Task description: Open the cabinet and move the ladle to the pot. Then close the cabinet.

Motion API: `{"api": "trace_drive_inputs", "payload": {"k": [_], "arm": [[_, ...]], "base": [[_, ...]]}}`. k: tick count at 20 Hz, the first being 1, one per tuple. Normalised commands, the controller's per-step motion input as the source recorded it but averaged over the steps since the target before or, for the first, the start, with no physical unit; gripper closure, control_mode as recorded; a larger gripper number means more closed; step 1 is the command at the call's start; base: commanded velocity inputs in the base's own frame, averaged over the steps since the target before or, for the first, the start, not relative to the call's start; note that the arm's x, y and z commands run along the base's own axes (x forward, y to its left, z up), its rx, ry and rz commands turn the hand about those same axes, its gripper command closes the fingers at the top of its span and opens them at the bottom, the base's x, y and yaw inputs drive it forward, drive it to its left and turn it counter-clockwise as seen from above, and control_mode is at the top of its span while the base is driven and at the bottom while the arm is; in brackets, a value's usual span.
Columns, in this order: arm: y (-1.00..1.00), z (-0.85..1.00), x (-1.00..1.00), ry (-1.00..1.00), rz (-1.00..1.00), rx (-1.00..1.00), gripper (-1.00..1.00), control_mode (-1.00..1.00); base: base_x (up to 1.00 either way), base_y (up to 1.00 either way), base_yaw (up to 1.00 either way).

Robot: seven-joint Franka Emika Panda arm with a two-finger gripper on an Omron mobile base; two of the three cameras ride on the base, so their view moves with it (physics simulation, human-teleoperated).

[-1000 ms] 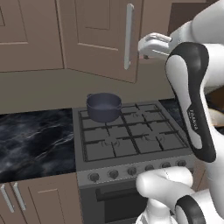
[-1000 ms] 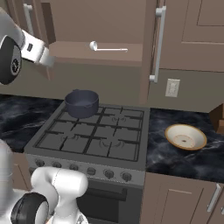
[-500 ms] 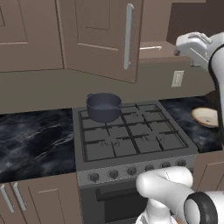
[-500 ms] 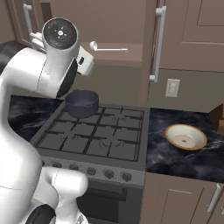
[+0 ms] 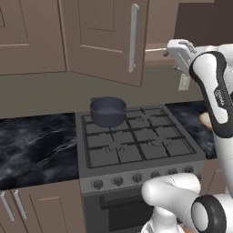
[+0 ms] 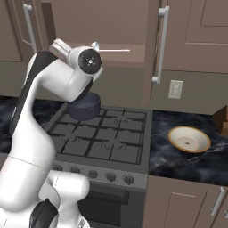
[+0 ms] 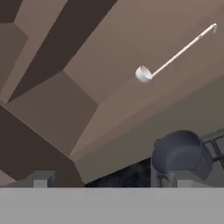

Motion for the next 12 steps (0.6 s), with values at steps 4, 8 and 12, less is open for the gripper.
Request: {"api": "trace_drive_inputs", "payload": {"k": [4,8,12], "arm": [[0.31,0.00,0.80,0.00,0.09,0.20,-1.00,-1.00],[0.30,0.00,0.66,0.04,0.13,0.19,-1.00,-1.00],[0.47,0.01,0.30,0.04,0.15,0.15,-1.00,-1.00]], "base": [[0.00,0.00,0.00],[0.00,0.00,0.00],[0.00,0.00,0.00]]}}
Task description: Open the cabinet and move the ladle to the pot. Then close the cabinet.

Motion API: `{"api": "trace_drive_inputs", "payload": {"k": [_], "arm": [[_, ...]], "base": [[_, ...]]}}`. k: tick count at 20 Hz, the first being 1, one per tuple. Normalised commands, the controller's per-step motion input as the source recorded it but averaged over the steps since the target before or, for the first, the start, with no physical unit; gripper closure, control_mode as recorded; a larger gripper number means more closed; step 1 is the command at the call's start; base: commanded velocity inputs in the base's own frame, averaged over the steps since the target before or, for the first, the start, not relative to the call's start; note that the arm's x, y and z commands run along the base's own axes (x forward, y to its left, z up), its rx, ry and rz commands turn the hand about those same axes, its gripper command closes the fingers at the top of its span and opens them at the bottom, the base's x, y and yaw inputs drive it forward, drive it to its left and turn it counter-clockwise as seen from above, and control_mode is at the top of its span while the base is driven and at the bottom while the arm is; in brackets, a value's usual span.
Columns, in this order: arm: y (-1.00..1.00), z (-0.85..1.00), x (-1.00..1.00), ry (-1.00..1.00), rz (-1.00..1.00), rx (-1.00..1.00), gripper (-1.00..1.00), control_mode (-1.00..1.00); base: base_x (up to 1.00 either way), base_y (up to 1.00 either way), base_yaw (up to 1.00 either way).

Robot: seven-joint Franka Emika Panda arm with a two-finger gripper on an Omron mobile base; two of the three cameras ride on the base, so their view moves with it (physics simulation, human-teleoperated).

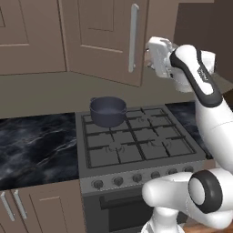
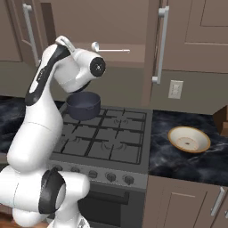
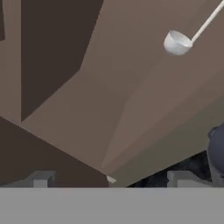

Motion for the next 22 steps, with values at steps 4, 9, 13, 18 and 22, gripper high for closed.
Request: {"api": "trace_drive_inputs", "payload": {"k": [4,9,13,18,22], "arm": [[0.50,0.06,0.01,0.02,0.18,0.11,-1.00,-1.00],[0.47,0.18,-0.35,0.00,0.17,0.07,-1.00,-1.00],[0.45,0.21,-0.64,-0.05,0.16,0.02,-1.00,-1.00],[0.31,0.23,-0.92,-0.14,0.15,0.00,-1.00,-1.00],[-0.17,0.33,-0.18,-0.19,0.02,-0.01,-1.00,-1.00]], "base": [[0.00,0.00,0.00],[0.00,0.00,0.00],[0.00,0.00,0.00],[0.00,0.00,0.00],[0.00,0.00,0.00]]}}
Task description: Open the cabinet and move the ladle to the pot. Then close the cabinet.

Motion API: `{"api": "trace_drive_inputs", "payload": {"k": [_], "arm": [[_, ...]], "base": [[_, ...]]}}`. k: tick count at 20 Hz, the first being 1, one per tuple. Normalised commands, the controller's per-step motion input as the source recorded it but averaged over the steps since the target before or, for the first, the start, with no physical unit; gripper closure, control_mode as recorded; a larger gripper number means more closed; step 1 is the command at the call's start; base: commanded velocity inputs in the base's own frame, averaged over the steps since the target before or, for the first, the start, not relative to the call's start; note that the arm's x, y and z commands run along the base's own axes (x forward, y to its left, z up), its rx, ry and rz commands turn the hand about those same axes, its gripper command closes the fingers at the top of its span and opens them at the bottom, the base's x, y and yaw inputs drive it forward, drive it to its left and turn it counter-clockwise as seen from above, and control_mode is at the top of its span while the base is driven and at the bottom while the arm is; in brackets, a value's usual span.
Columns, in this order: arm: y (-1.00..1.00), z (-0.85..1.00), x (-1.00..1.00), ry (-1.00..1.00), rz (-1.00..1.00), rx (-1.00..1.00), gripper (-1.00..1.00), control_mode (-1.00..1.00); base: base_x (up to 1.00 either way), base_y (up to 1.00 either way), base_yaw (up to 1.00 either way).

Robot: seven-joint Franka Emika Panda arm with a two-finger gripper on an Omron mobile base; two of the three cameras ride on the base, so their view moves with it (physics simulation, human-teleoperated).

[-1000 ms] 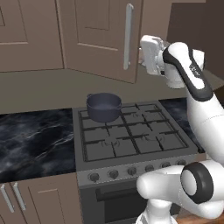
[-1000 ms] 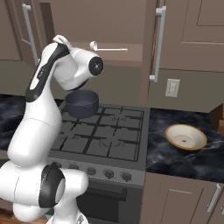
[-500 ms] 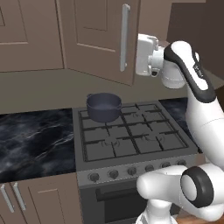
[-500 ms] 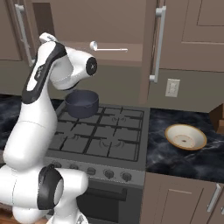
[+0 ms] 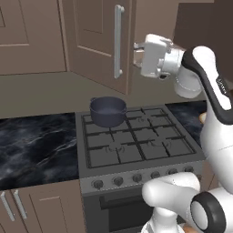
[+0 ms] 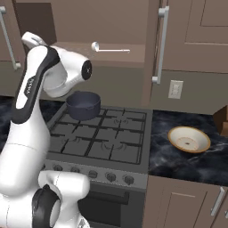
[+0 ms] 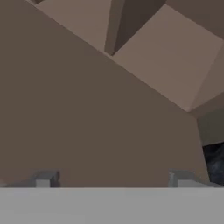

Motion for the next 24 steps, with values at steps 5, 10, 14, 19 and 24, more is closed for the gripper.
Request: {"api": "trace_drive_inputs", "payload": {"k": [5,10,14,19,24], "arm": [[-0.80,0.21,0.41,-0.18,-0.19,-0.18,-1.00,-1.00],[-0.54,0.18,0.37,-0.15,-0.32,-0.34,-1.00,-1.00],[-0.11,0.09,0.00,-0.16,-0.33,-0.37,-1.00,-1.00],[-0.25,0.00,0.15,-0.08,-0.35,-0.39,-1.00,-1.00],[-0.22,-0.08,0.42,0.06,-0.30,-0.23,-1.00,-1.00]], "base": [[0.00,0.00,0.00],[0.00,0.00,0.00],[0.00,0.00,0.00],[0.00,0.00,0.00],[0.00,0.00,0.00]]}}
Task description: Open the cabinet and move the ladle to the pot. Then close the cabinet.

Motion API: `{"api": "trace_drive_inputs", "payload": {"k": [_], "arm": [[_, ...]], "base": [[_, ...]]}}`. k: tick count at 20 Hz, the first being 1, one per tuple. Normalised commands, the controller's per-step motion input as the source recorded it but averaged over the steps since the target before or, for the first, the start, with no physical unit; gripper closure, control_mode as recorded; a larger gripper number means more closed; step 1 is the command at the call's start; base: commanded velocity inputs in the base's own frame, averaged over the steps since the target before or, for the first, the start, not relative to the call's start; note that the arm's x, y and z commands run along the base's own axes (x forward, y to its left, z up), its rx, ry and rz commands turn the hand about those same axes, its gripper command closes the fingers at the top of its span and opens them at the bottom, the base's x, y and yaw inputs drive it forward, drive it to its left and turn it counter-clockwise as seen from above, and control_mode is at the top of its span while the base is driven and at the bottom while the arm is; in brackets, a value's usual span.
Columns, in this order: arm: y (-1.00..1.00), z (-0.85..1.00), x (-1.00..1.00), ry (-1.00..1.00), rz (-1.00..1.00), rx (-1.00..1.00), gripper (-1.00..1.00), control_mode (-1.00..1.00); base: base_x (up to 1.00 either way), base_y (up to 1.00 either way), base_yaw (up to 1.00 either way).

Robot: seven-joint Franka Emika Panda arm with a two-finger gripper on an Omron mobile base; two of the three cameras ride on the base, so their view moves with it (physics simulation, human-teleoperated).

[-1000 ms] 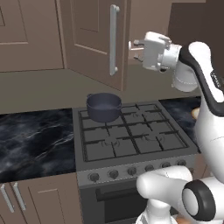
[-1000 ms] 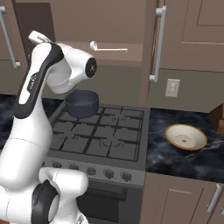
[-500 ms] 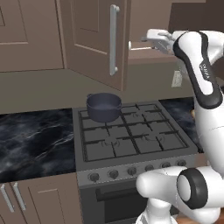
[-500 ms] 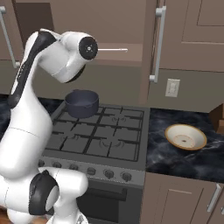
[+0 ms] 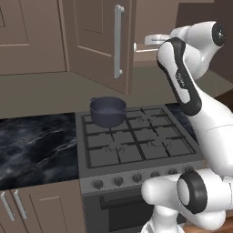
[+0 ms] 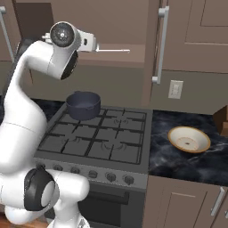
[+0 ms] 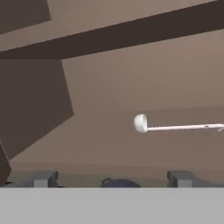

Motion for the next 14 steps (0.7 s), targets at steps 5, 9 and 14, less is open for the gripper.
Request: {"api": "trace_drive_inputs", "payload": {"k": [5,9,14], "arm": [[-0.17,-0.16,0.58,0.18,-0.19,0.00,-1.00,-1.00],[-0.24,-0.12,0.56,0.24,-0.14,0.00,-1.00,-1.00],[-0.11,-0.11,0.38,0.12,-0.02,0.00,-1.00,-1.00]], "base": [[0.00,0.00,0.00],[0.00,0.00,0.00],[0.00,0.00,0.00]]}}
